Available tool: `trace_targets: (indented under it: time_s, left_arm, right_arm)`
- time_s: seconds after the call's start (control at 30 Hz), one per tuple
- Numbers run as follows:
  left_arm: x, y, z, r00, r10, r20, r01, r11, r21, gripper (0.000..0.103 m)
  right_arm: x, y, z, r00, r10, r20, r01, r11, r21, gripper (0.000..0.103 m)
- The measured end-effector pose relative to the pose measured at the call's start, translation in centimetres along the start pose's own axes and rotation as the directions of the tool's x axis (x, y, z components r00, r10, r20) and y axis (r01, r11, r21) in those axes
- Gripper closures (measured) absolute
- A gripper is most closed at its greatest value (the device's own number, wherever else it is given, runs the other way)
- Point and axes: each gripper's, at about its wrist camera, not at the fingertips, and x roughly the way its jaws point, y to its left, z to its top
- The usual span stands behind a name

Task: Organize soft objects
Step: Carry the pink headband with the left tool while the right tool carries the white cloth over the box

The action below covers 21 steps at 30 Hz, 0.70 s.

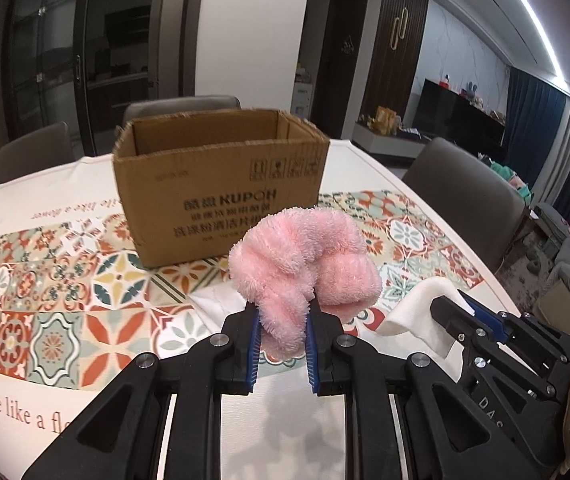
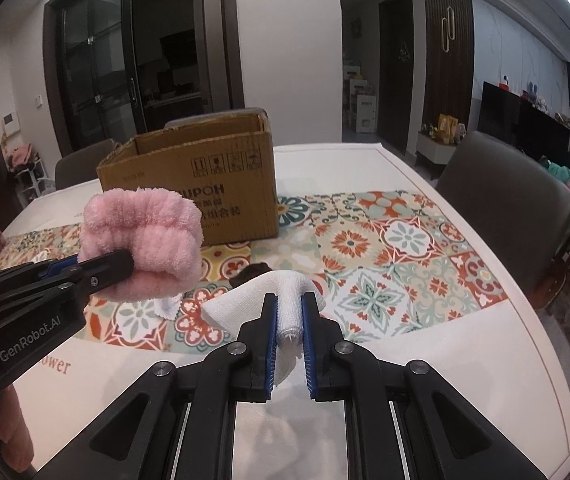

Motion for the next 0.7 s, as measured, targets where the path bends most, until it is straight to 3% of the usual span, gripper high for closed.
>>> trace_targets:
  time_s: [0.7]
  left_arm:
    - [-5.9, 3.1, 3.2, 0.985, 0.086, 0.148, -0.083, 0.996, -0.025, 0.083]
  right_arm:
    - [-2.9, 3.1, 5.1, 0.986, 0.043, 0.159, -0.037, 0.998, -0.042, 0.09]
